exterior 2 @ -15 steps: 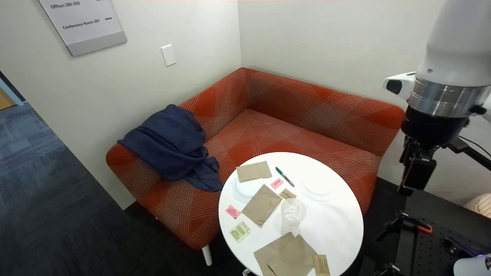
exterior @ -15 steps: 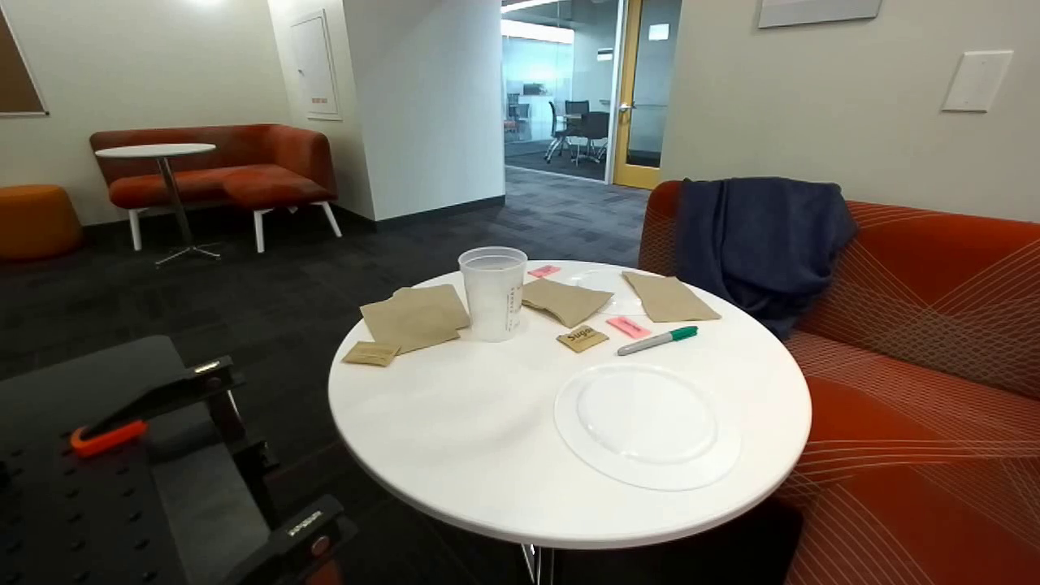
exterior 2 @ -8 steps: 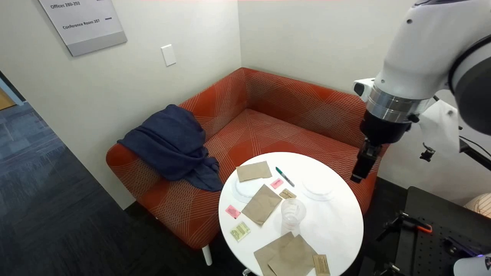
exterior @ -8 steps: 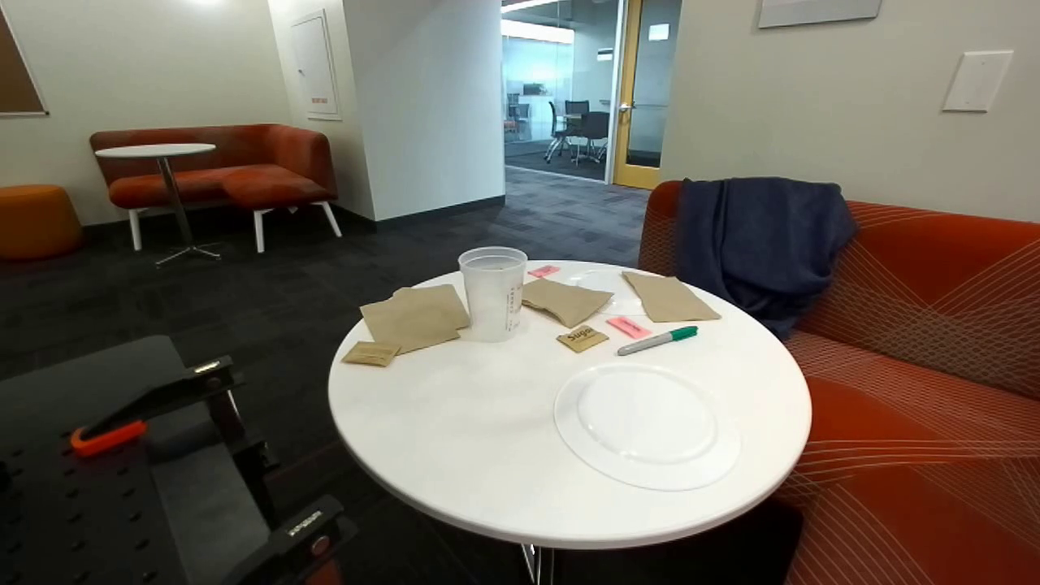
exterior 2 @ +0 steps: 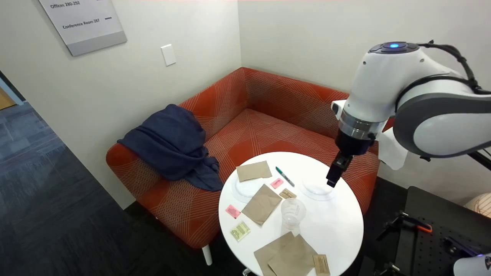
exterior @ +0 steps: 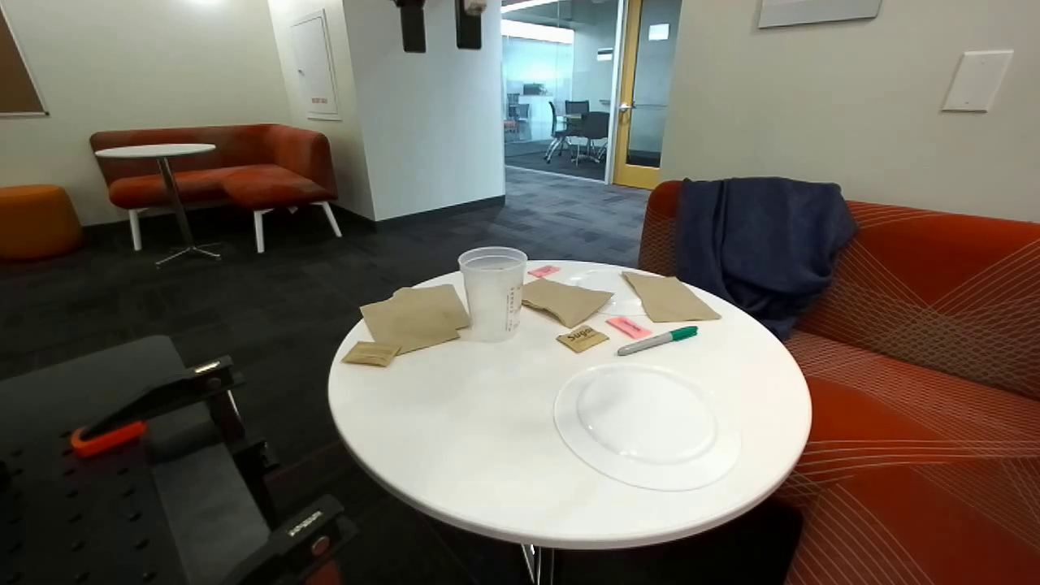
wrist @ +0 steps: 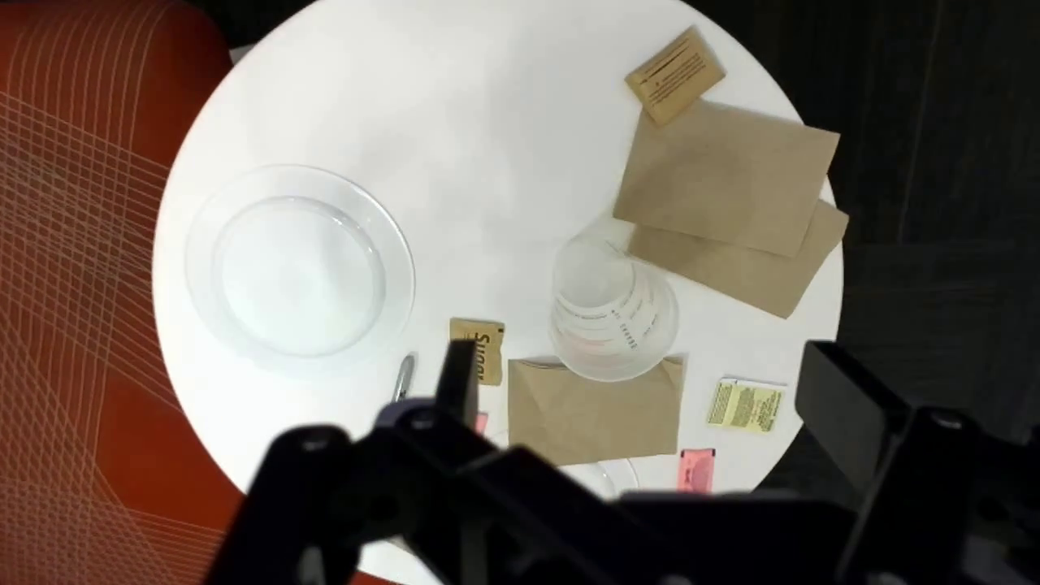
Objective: Move the cup forward
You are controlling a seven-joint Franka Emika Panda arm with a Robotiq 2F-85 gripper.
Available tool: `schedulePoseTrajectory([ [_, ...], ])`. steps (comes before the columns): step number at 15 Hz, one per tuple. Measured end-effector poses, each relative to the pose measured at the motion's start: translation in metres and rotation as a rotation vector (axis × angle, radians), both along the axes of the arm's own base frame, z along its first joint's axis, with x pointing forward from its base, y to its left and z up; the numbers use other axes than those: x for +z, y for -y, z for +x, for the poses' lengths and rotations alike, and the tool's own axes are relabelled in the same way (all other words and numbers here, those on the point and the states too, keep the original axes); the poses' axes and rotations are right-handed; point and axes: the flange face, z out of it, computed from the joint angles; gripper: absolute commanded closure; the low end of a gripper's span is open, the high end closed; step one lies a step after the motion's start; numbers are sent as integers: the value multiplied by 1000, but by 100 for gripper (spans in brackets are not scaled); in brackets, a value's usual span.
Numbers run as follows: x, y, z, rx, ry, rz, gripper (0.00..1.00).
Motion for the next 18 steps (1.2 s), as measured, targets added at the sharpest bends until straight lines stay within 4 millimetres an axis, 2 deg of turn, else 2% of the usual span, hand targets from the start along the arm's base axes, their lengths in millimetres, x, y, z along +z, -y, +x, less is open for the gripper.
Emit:
schedulePoseTrajectory([
  [9, -82, 8, 7, -59, 8, -1, 0],
  [18, -144, 9, 27, -90, 6, -5, 0],
])
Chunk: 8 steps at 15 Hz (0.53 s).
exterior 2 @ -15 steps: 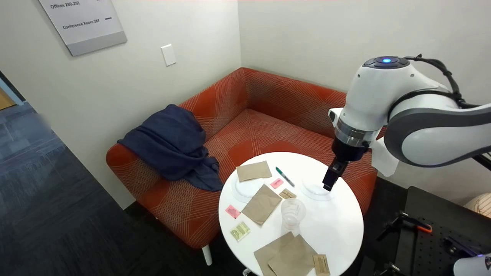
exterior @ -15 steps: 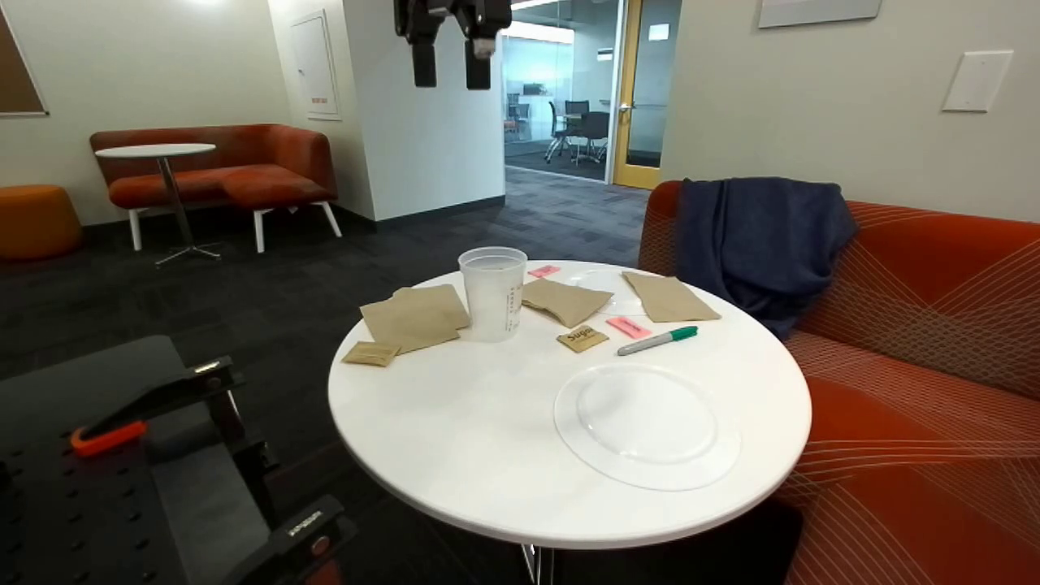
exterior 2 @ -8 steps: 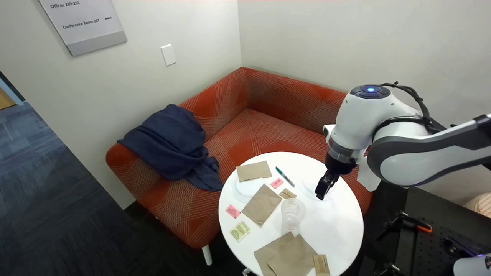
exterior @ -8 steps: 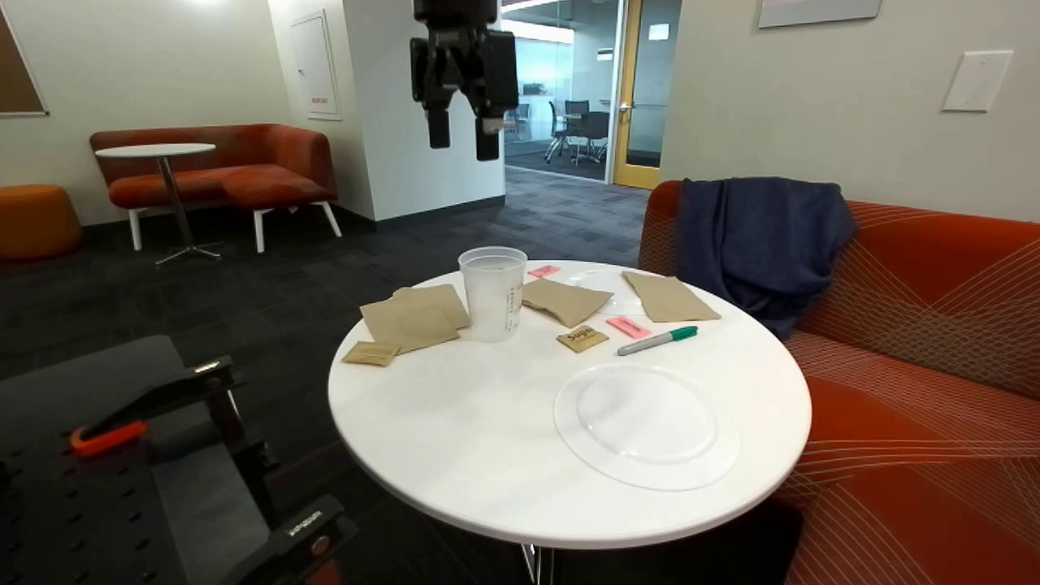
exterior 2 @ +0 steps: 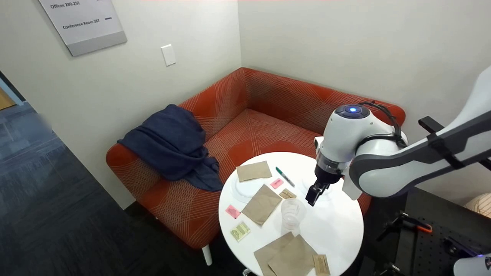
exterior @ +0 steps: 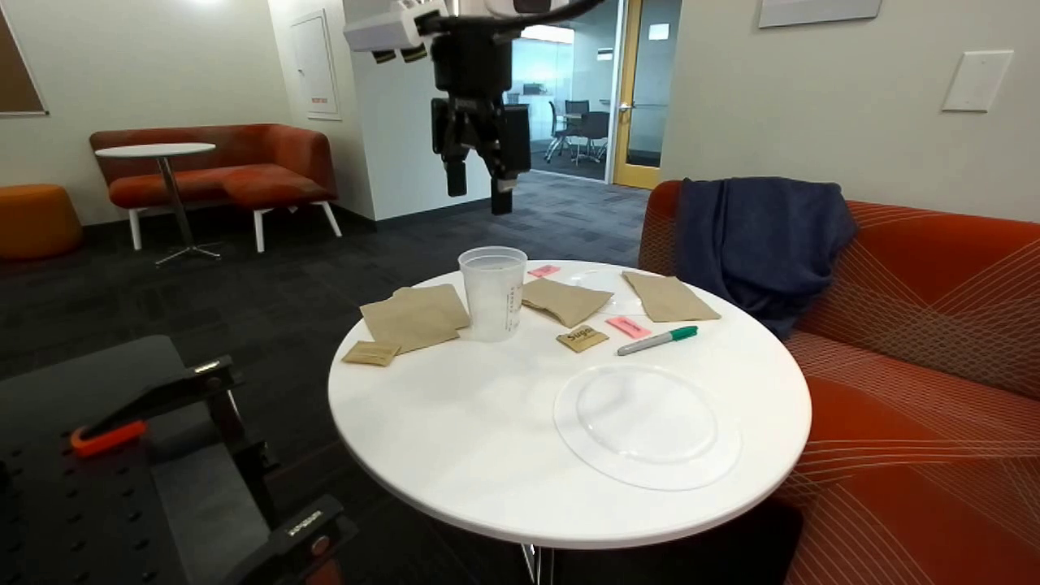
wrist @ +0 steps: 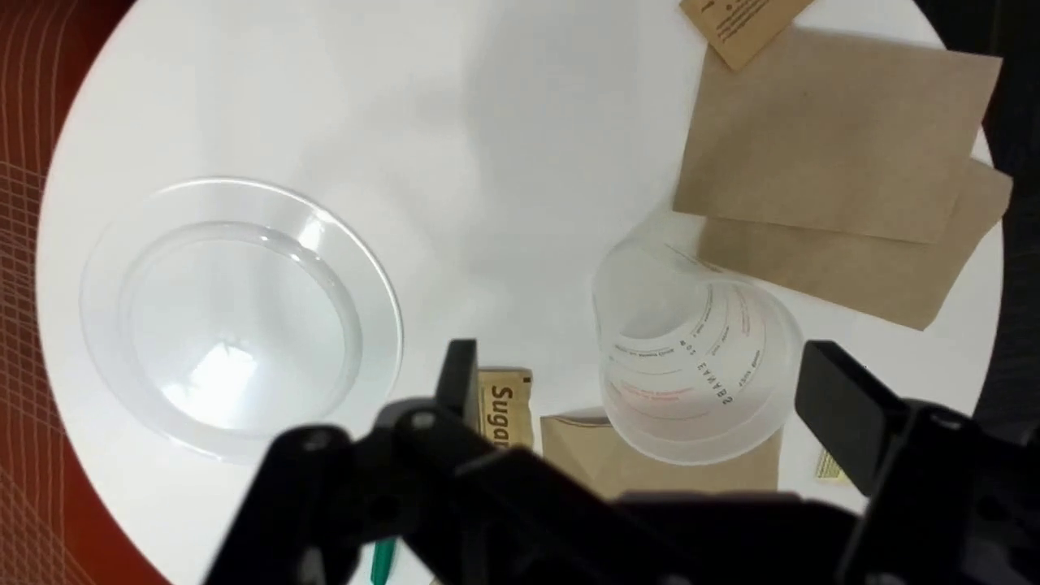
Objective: Move the cup forward
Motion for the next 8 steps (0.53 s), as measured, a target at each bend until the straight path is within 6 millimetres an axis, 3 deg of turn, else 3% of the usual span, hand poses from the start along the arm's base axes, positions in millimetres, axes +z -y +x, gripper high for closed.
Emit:
schedulePoseTrajectory([
  [8, -39, 5, 17, -32, -30, -2, 0],
])
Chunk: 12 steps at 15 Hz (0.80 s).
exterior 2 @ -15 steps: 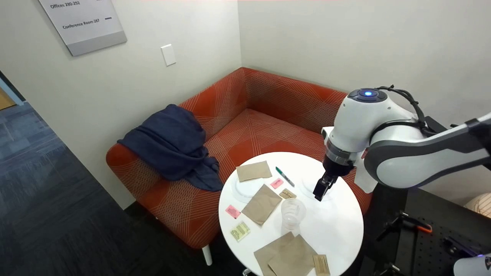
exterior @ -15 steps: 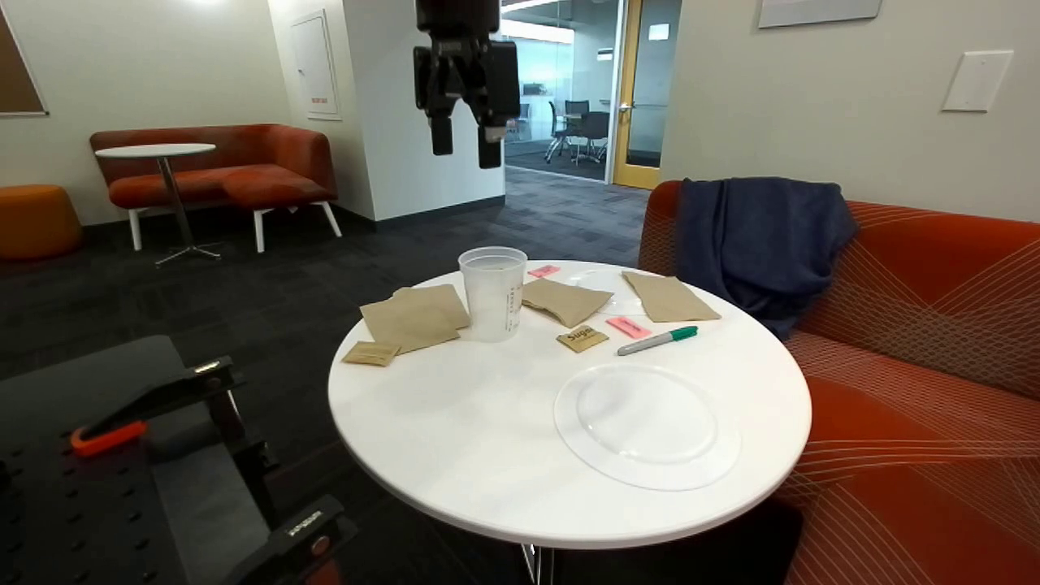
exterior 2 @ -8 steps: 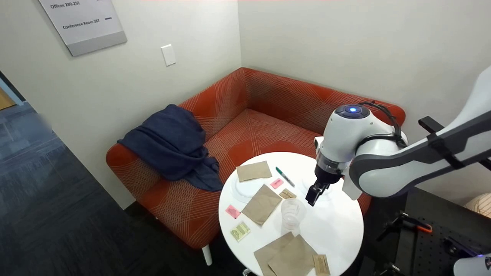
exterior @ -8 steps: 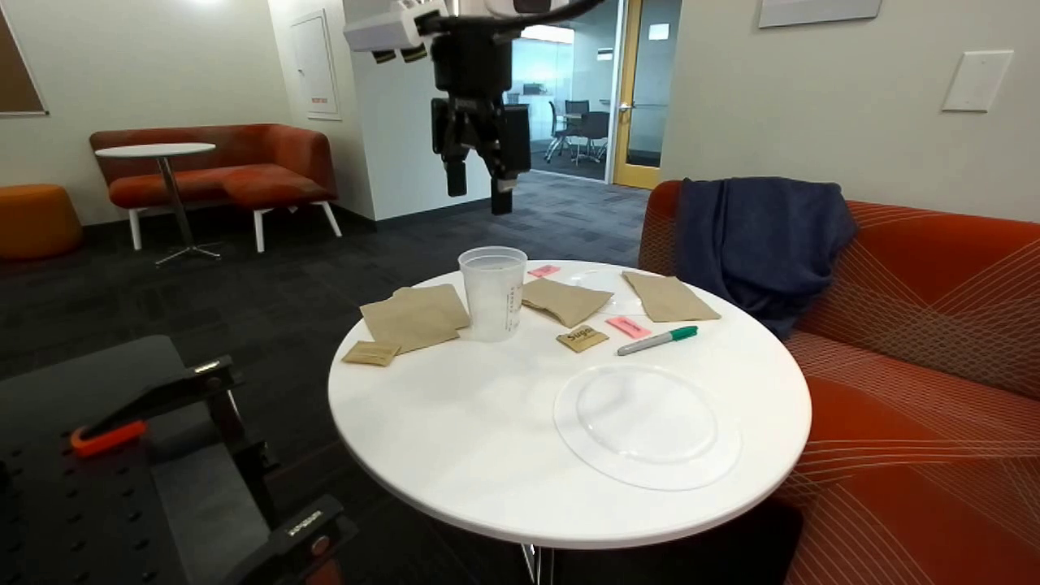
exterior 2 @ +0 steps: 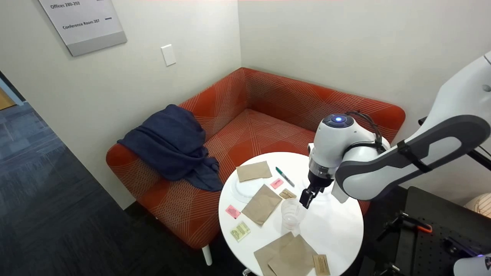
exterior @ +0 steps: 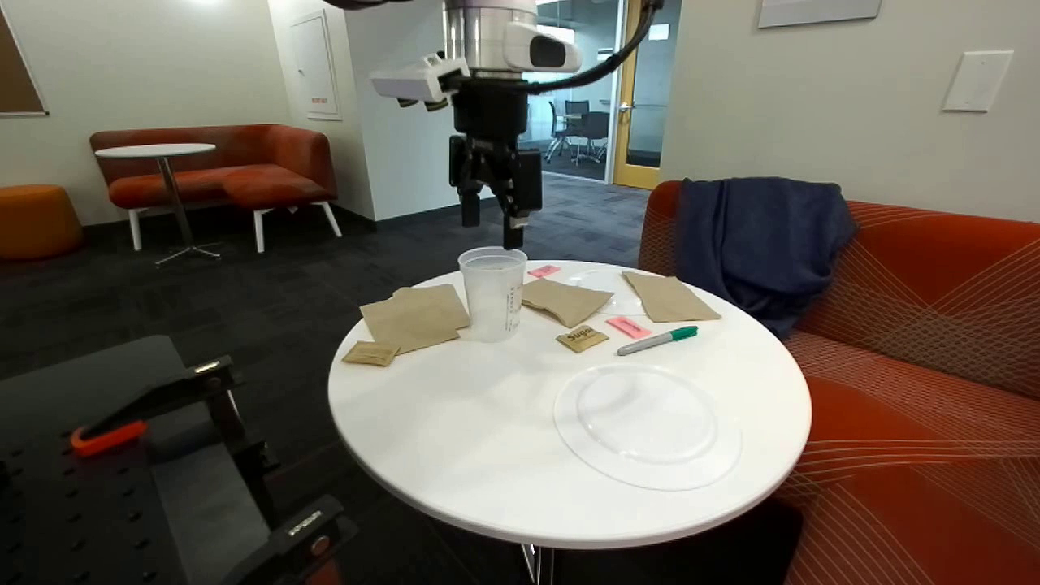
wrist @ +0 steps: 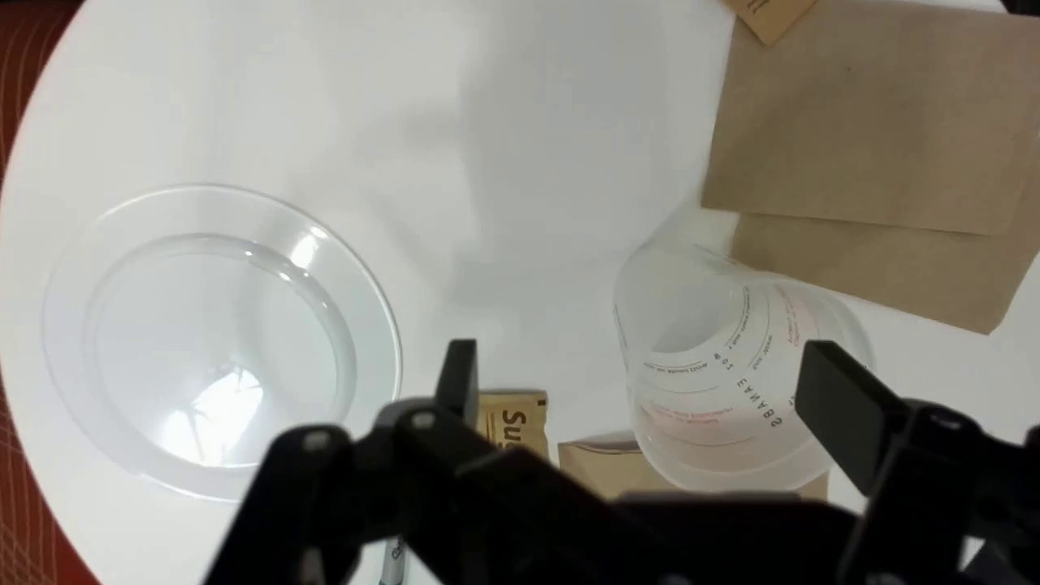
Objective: Move the cup forward
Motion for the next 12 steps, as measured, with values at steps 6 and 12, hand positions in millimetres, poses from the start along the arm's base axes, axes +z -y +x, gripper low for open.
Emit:
schedulePoseTrajectory([
  [6, -22, 1, 14, -6, -21, -3, 0],
  [12, -44, 4, 26, -13, -28, -8, 0],
])
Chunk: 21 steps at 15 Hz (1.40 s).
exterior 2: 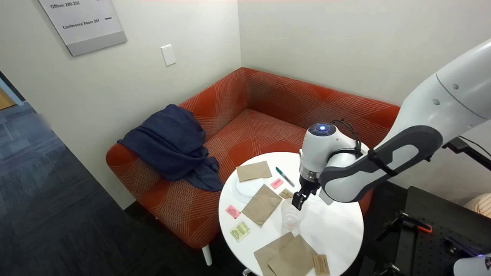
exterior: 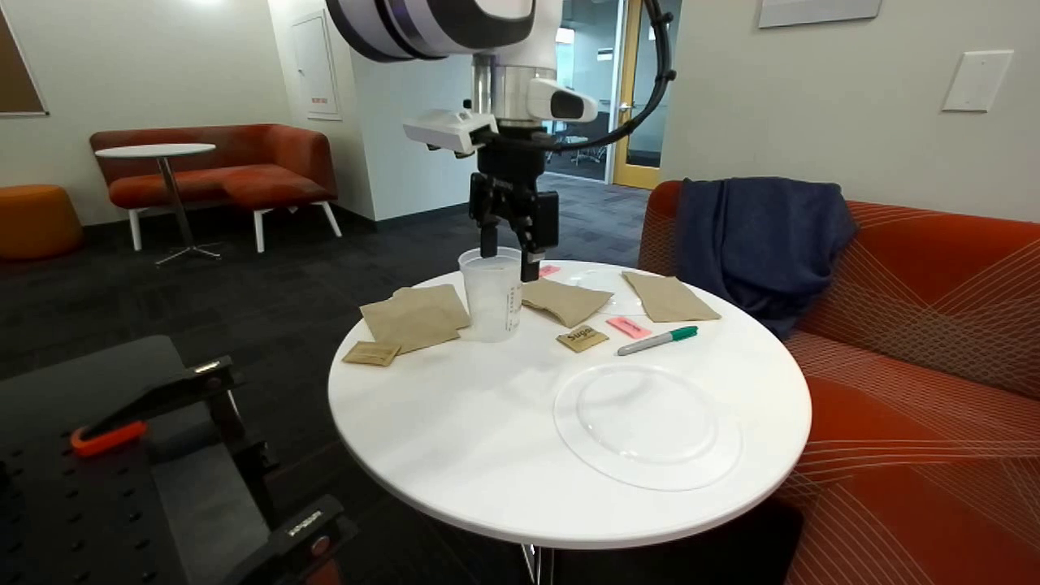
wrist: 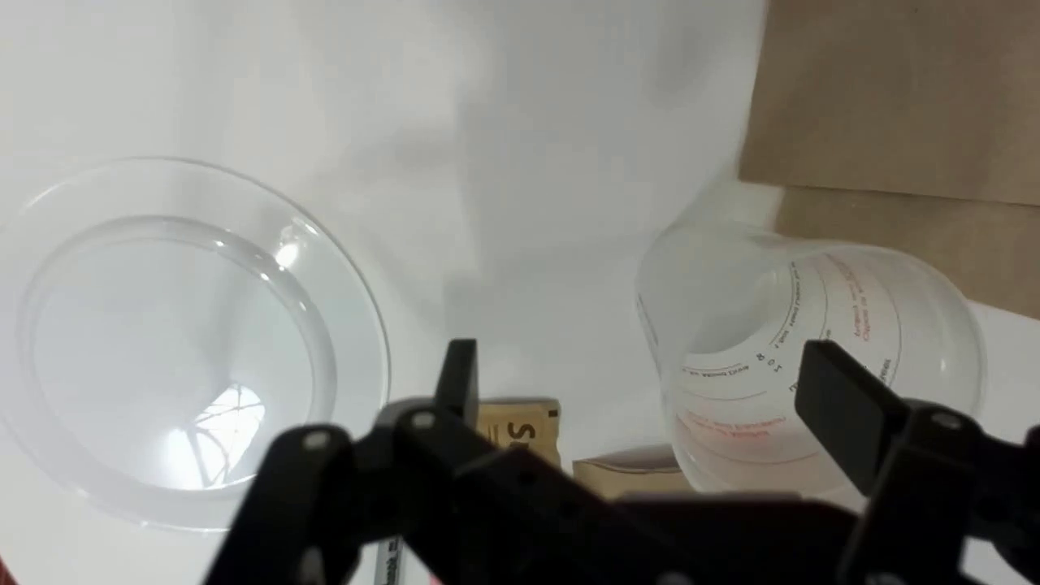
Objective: Move the cup forward
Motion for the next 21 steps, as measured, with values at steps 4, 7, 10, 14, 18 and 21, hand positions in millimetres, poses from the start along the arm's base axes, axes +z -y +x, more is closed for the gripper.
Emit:
schedulePoseTrajectory([
  [4, -13, 3, 3, -5, -4, -4, 0],
  [7, -20, 2, 5, -4, -5, -4, 28],
  [10, -24, -1, 10, 1, -3, -5, 51],
  [14, -28, -5, 13, 8, -2, -5, 81],
  [18, -28, -7, 19, 10, 5, -4, 100],
  [21, -25, -9, 22, 15, 14, -3, 99],
])
